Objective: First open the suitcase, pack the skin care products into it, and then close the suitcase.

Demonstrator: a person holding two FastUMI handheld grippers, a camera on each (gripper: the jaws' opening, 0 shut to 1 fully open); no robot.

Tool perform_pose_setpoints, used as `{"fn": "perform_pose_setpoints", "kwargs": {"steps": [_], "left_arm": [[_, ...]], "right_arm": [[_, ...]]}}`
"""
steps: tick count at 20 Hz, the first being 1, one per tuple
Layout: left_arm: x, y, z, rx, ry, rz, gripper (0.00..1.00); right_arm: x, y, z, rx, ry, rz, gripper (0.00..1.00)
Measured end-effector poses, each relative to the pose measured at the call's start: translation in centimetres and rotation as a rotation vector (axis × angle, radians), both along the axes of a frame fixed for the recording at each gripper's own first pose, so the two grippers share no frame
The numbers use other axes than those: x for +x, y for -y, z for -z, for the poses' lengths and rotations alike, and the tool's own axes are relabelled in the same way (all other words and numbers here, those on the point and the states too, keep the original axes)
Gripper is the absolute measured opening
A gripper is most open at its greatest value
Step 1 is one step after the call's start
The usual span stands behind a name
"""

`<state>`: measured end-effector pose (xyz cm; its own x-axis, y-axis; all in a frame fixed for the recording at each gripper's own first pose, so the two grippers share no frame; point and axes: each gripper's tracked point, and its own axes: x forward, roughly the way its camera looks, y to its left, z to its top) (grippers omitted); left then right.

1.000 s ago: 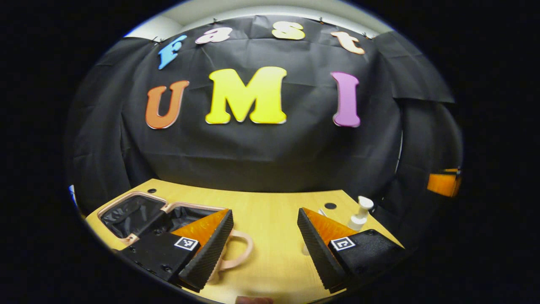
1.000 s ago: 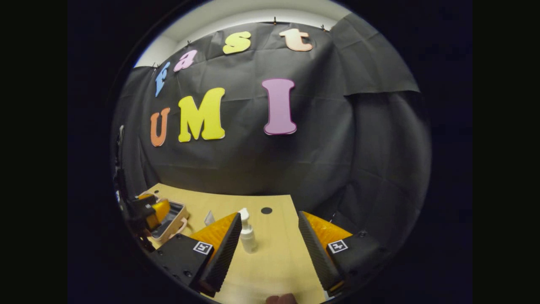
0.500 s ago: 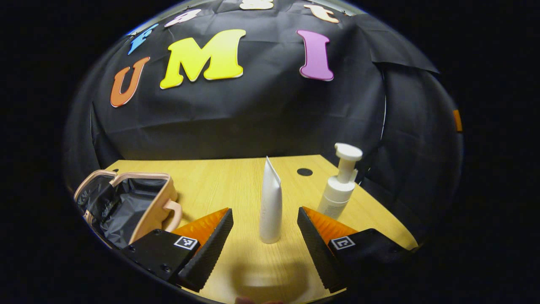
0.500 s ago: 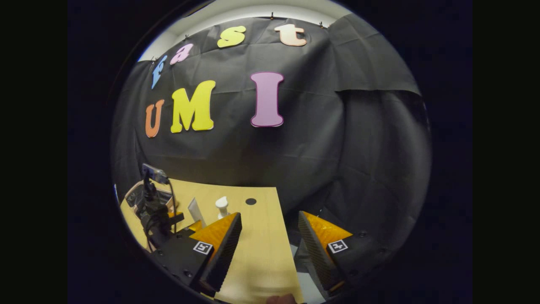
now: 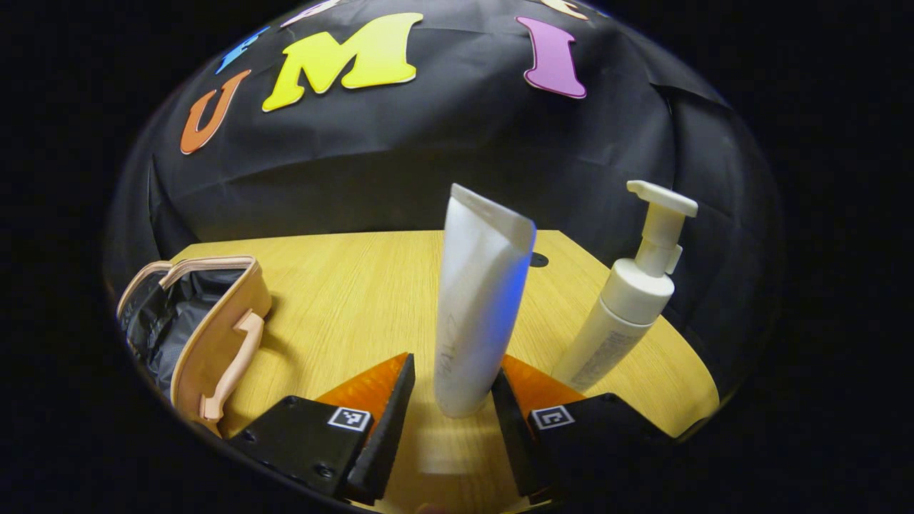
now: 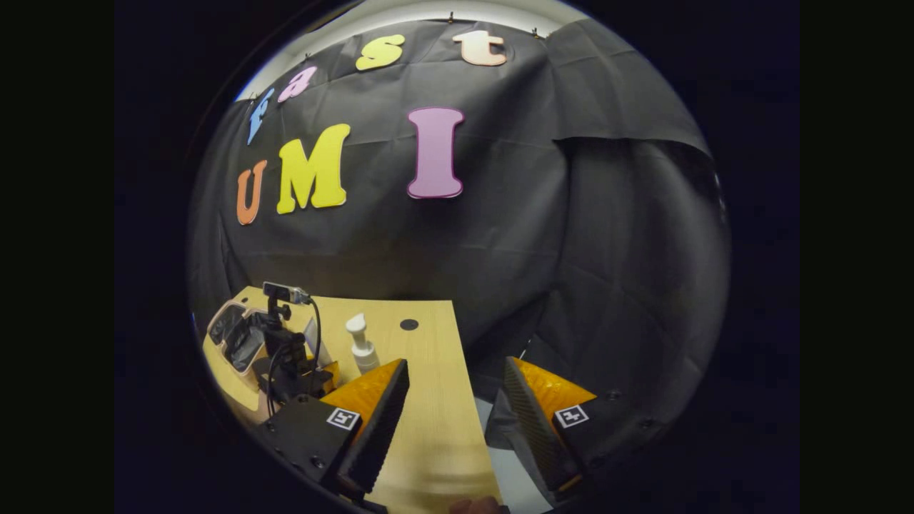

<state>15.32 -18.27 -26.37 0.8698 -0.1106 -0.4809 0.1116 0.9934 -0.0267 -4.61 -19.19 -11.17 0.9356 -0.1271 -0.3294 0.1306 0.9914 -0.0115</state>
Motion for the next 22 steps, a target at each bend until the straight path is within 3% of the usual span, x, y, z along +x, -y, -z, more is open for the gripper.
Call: {"fn": "perform_pose_setpoints", "kwargs": {"steps": [1, 2, 7, 10, 11, 12, 16, 22], "left_arm": [[0.1, 0.0, 0.2, -0.001, -0.007, 0.0, 0.63], [0.2, 0.0, 0.0, -0.008, -0.013, 0.003, 0.5], [-0.6, -1.0, -0.1, -0.063, -0.057, 0.011, 0.4], [-1.9, -2.3, -1.8, -0.08, -0.053, 0.012, 0.38], [-2.3, -2.9, -2.7, -0.077, -0.047, 0.016, 0.45], [-3.0, -3.5, -3.7, -0.073, -0.041, 0.02, 0.37], [-6.4, -7.3, -7.7, -0.047, -0.021, 0.015, 0.37], [-11.1, -15.4, -10.6, -0.037, -0.029, -0.122, 0.37]], "right_arm": [[0.0, -0.1, 0.3, 0.0, -0.002, -0.003, 0.8], [0.1, -0.3, 0.5, -0.001, -0.004, -0.005, 0.8], [0.8, -1.6, 3.3, -0.008, -0.029, -0.028, 0.8], [2.0, -3.7, 7.3, 0.007, -0.087, -0.081, 0.8], [2.6, -4.9, 8.7, 0.02, -0.103, -0.121, 0.8], [3.3, -6.4, 10.1, 0.031, -0.127, -0.16, 0.8], [7.9, -10.7, 13.4, 0.097, -0.152, -0.245, 0.8], [14.5, -14.6, 17.4, 0.156, -0.204, -0.294, 0.8]]}}
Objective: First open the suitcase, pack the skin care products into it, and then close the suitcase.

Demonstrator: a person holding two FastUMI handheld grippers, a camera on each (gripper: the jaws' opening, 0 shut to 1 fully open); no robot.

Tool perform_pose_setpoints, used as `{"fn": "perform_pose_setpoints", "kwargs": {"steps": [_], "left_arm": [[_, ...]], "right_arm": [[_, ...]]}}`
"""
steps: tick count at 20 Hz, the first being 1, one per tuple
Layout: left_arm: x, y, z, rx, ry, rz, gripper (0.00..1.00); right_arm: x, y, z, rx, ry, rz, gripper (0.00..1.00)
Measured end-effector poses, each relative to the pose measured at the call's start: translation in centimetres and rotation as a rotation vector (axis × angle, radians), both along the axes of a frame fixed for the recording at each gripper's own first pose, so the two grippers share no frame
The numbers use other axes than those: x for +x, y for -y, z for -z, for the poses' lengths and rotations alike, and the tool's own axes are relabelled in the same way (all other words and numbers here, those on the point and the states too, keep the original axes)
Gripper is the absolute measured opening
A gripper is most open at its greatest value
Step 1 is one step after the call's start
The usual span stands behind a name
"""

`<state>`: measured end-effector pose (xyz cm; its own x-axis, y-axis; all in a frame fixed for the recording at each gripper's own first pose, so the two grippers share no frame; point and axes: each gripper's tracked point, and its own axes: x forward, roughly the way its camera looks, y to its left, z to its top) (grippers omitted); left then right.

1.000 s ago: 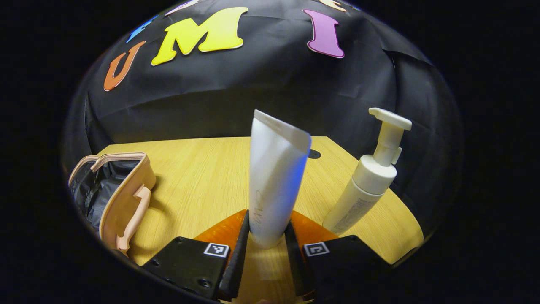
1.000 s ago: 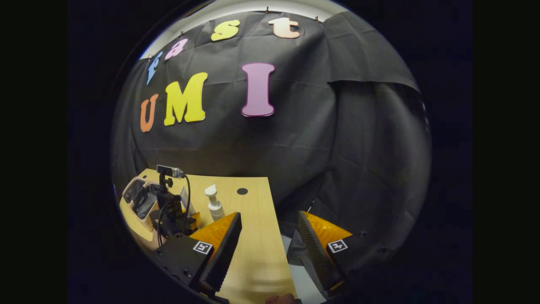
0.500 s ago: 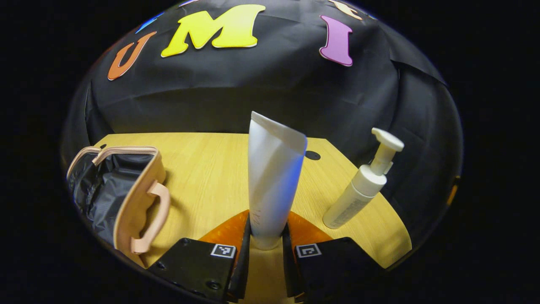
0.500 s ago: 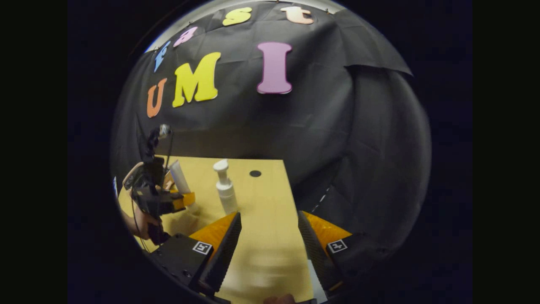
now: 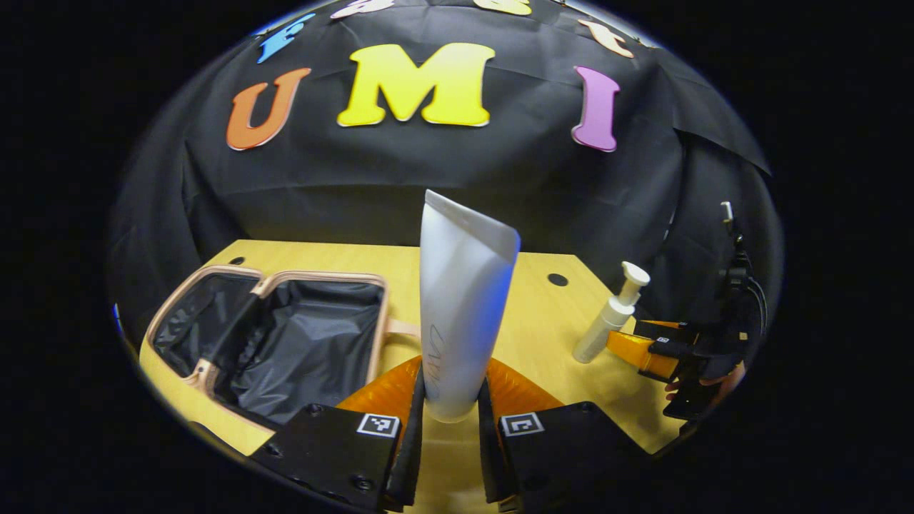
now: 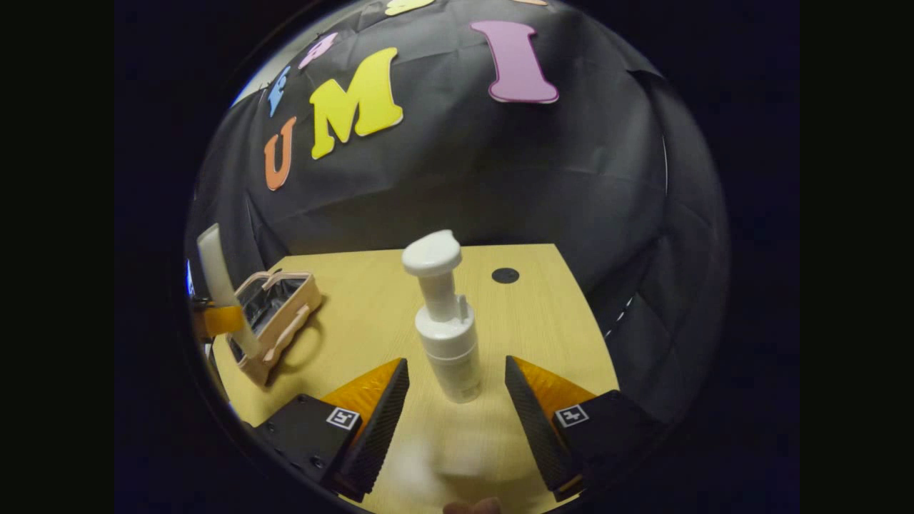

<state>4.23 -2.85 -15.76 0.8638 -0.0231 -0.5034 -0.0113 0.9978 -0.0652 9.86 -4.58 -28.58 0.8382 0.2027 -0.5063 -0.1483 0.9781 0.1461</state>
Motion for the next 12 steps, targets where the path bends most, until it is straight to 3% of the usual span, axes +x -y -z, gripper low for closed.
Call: {"fn": "perform_pose_setpoints", "kwargs": {"steps": [6, 9, 12], "left_arm": [[-1.8, -9.5, -1.9, 0.03, -0.015, -0.108, 0.37], [-1.5, -13.3, -2.6, 0.007, -0.042, -0.106, 0.37], [-0.9, -15.5, -1.7, -0.037, -0.118, -0.039, 0.37]], "right_arm": [[3.0, -0.9, 1.5, 0.01, -0.028, 0.022, 0.77], [3.6, -0.7, 1.6, -0.001, -0.035, 0.046, 0.56], [3.4, -1.1, 0.6, 0.016, -0.047, 0.05, 0.48]]}}
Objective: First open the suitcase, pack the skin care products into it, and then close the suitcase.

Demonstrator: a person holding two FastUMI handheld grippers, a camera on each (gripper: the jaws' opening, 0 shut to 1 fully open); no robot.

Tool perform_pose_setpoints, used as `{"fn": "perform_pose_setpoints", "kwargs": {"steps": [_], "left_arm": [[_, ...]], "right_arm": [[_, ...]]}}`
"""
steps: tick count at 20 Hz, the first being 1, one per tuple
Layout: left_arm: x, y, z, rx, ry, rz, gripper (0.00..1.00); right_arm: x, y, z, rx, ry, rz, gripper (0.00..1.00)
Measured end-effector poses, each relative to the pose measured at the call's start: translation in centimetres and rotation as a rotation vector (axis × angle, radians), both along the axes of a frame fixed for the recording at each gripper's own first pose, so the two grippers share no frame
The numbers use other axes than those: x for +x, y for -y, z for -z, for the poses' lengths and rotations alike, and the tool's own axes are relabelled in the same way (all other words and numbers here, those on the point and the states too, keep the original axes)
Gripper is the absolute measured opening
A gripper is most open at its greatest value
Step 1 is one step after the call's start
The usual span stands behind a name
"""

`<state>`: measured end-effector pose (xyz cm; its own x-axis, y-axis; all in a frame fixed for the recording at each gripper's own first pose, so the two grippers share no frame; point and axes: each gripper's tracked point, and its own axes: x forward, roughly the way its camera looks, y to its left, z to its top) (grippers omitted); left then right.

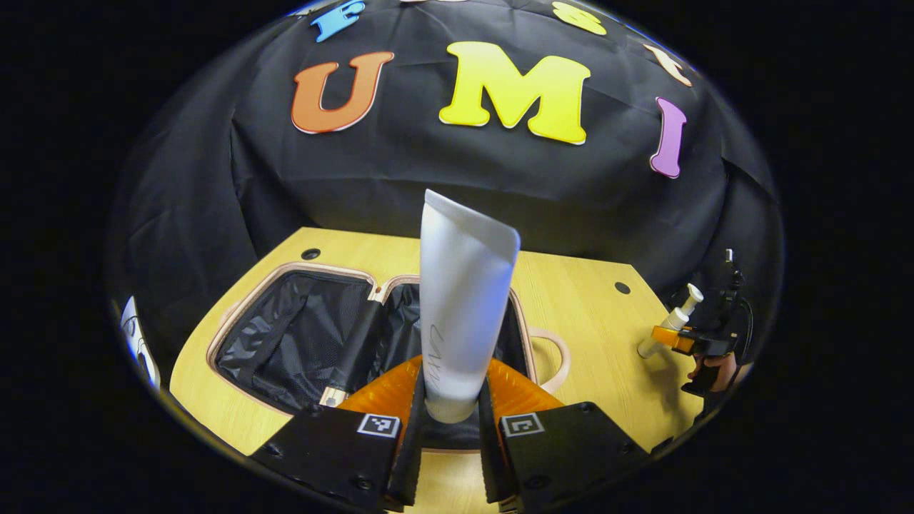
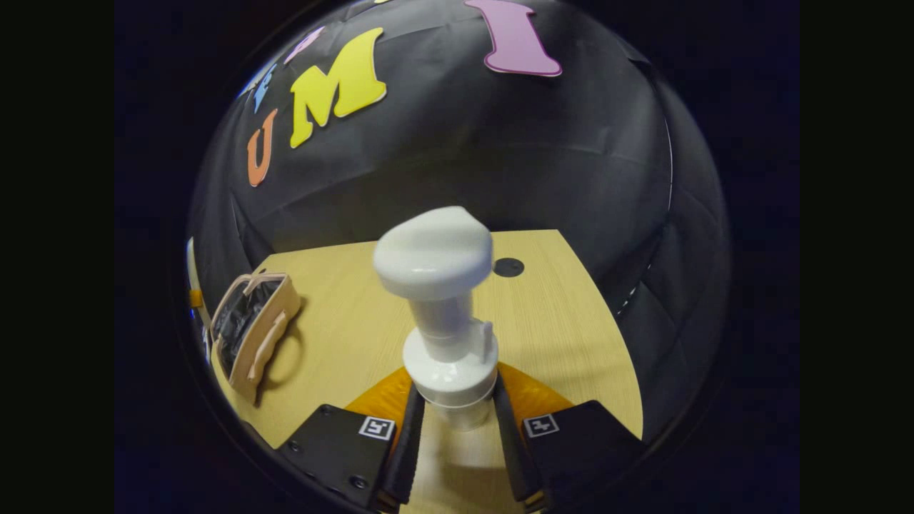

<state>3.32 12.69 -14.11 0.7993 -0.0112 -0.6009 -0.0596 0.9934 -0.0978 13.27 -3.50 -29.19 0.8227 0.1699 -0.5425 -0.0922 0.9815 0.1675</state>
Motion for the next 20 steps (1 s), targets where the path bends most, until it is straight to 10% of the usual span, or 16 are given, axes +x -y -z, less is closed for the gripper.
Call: {"fn": "perform_pose_setpoints", "kwargs": {"steps": [10, 20], "left_arm": [[2.1, -1.5, 9.6, -0.231, -0.446, 0.208, 0.37], [1.9, -2.3, 14.9, -0.305, -0.881, 0.188, 0.37]], "right_arm": [[-10.9, -5.6, -10.0, 0.308, -0.057, -0.099, 0.45], [-18.1, -5.2, -13.5, 0.422, -0.113, -0.057, 0.44]]}}
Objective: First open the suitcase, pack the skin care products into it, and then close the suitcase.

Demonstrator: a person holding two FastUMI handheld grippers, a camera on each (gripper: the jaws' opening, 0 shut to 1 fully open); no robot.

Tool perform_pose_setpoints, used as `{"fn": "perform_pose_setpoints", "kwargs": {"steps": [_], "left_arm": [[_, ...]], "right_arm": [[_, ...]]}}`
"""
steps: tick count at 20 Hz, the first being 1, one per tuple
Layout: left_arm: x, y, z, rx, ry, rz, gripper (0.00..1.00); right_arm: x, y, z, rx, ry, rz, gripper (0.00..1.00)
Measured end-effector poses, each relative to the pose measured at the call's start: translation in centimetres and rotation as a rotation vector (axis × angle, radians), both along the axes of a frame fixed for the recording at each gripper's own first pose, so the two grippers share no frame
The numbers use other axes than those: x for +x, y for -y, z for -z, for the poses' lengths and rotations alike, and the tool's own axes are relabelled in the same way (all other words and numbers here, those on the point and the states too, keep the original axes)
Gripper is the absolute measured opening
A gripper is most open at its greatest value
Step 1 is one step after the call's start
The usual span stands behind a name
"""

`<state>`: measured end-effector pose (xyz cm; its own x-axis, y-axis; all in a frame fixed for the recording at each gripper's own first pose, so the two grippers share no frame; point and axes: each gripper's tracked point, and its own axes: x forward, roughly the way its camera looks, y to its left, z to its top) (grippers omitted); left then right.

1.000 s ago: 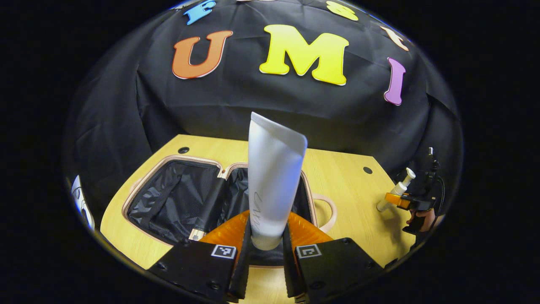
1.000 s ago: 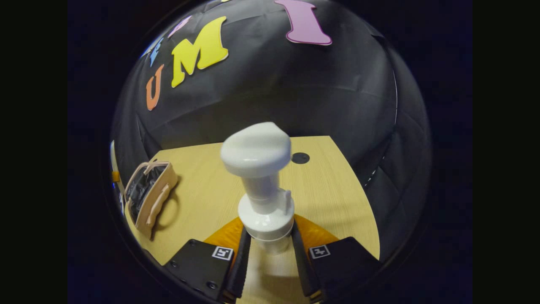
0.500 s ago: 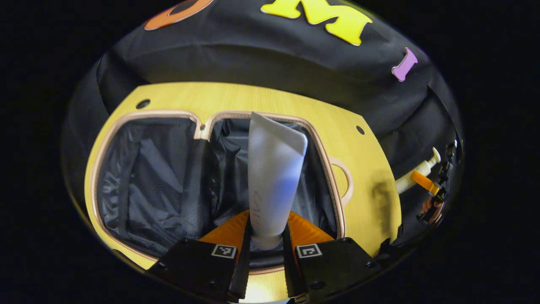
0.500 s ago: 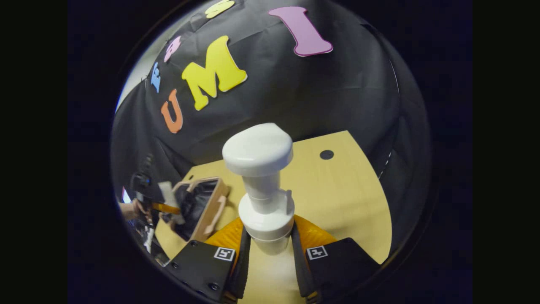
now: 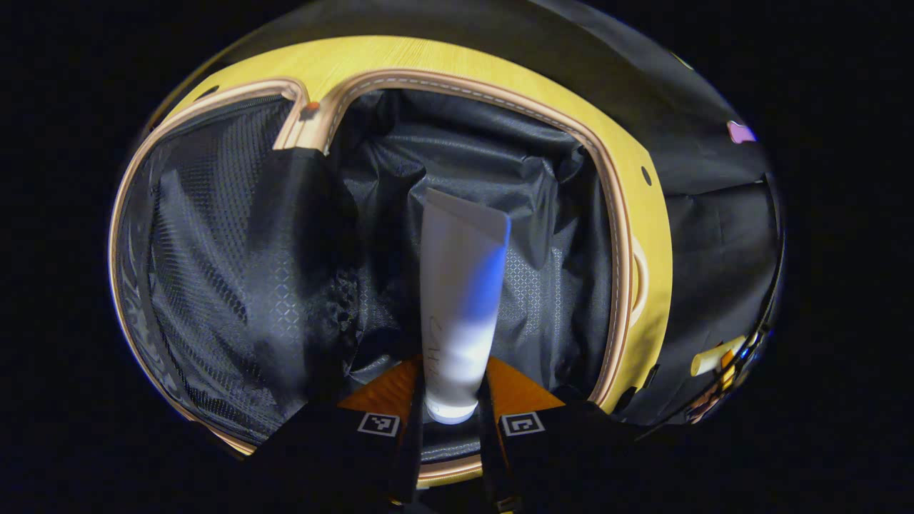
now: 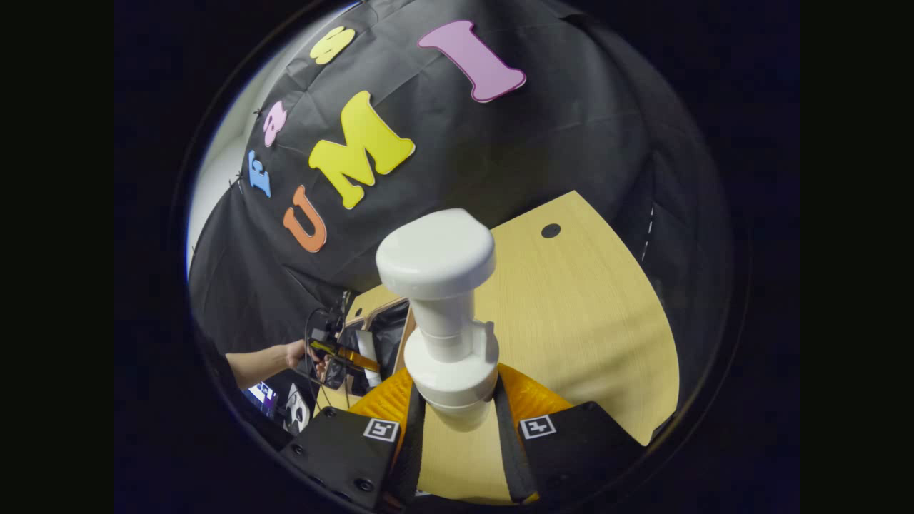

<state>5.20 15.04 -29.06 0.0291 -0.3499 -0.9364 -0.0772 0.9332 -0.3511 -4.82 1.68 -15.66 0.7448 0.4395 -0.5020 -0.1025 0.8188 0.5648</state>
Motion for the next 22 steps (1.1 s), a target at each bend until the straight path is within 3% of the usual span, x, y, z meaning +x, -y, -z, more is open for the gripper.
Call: {"fn": "perform_pose_setpoints", "kwargs": {"steps": [1, 2, 3, 8, 10, 14, 17, 18, 19, 22], "left_arm": [[0.1, 0.0, 0.2, 0.009, -0.02, -0.009, 0.37], [0.0, 0.0, 0.6, 0.018, -0.041, -0.014, 0.45], [-0.2, -0.2, 0.9, 0.045, -0.059, -0.009, 0.41], [-0.4, 0.2, 0.8, 0.065, -0.052, -0.012, 0.5], [-0.3, 0.8, -0.1, 0.04, -0.019, -0.022, 0.74], [-0.4, 0.8, -1.9, 0.034, 0.043, -0.035, 0.92], [0.7, -0.6, -6.3, 0.102, 0.241, 0.007, 0.94], [1.2, -1.0, -8.6, 0.124, 0.347, 0.016, 0.82], [1.6, -1.5, -11.1, 0.144, 0.455, 0.01, 0.94], [1.2, -3.7, -17.3, 0.206, 0.698, -0.072, 0.99]], "right_arm": [[-0.2, -0.2, -0.3, 0.0, 0.002, -0.004, 0.44], [-0.4, -0.5, -0.6, 0.004, 0.005, -0.009, 0.44], [-0.6, -0.8, -0.8, 0.008, 0.006, -0.015, 0.44], [-1.7, -2.8, -0.2, -0.042, -0.011, -0.076, 0.45], [-1.9, -4.3, -0.2, -0.053, -0.019, -0.115, 0.44], [-1.5, -7.3, -0.3, -0.062, -0.042, -0.189, 0.44], [0.5, -11.8, -1.2, -0.032, -0.094, -0.273, 0.44], [1.5, -13.6, -1.4, -0.023, -0.12, -0.307, 0.45], [2.6, -15.7, -1.4, -0.016, -0.15, -0.336, 0.42], [5.3, -22.1, -0.2, -0.014, -0.287, -0.426, 0.44]]}}
